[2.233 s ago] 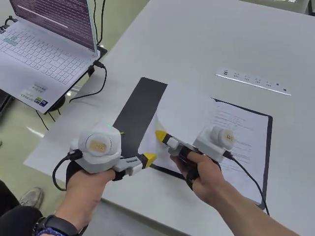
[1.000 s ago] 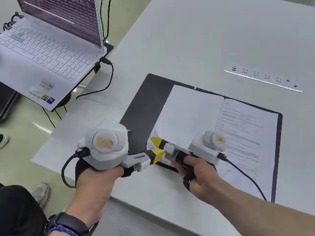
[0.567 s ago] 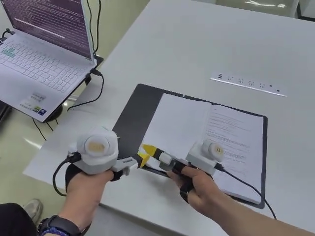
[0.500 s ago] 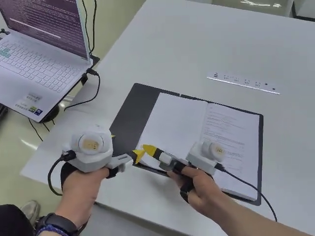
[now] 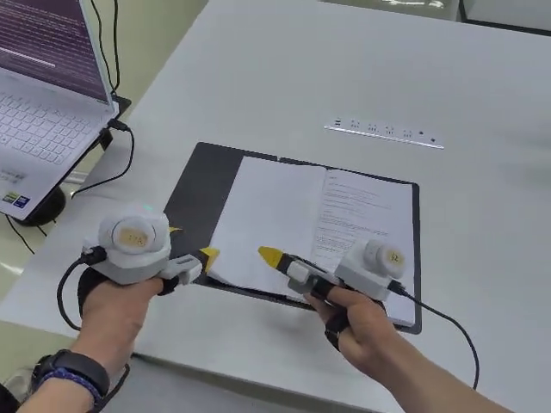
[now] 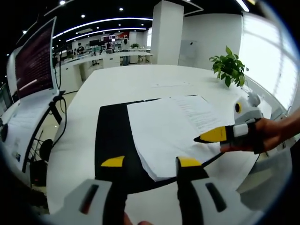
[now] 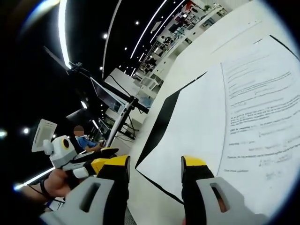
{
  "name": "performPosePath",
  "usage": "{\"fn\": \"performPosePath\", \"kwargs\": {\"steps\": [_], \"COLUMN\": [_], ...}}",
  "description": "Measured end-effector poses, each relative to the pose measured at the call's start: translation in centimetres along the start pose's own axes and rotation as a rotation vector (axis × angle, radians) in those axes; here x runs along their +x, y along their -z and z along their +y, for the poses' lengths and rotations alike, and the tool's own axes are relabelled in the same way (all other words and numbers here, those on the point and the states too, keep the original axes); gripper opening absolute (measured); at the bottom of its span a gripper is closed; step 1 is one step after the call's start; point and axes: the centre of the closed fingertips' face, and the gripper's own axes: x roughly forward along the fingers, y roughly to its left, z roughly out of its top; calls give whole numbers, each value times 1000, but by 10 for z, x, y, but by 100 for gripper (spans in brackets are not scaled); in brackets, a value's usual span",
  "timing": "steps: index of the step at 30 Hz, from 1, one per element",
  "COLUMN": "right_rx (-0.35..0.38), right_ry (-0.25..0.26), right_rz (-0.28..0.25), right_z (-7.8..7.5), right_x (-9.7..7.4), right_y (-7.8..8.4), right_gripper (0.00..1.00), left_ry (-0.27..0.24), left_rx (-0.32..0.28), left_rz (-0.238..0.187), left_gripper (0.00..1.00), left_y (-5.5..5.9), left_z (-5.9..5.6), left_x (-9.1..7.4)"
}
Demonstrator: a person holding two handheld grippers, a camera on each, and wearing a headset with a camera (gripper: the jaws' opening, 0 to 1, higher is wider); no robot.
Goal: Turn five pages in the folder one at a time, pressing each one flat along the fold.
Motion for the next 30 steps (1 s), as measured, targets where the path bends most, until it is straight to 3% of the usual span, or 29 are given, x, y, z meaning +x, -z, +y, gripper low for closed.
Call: {"fn": "performPosePath", "kwargs": {"steps": [5,9,13,18,25,30], "right_rx": [-6,-24,-35,-36,-23,-37], "right_ry": [31,57,73,107,142,163], "right_rz": [-37,-58,-75,-91,-107,-88], "right_z": [-9,-17,-22,-36,-50,-57], "right_x": [-17,-31,-45,-62,-86,-95], "right_y": [-11,-19,-26,-32,-34,-30], "right_gripper": [42,41,41,41,40,41], "left_ry": [19,28,41,44,50,48], "left_rx": [5,-73,-56,-97,-111,-124], "left_rz": [16,21,50,68,94,117], "left_gripper": [34,29,23,19,11,7], "left_y": [3,6,13,20,32,41], "left_z": [-6,-7,-11,-10,-11,-14], "left_x": [9,16,24,33,43,51]}}
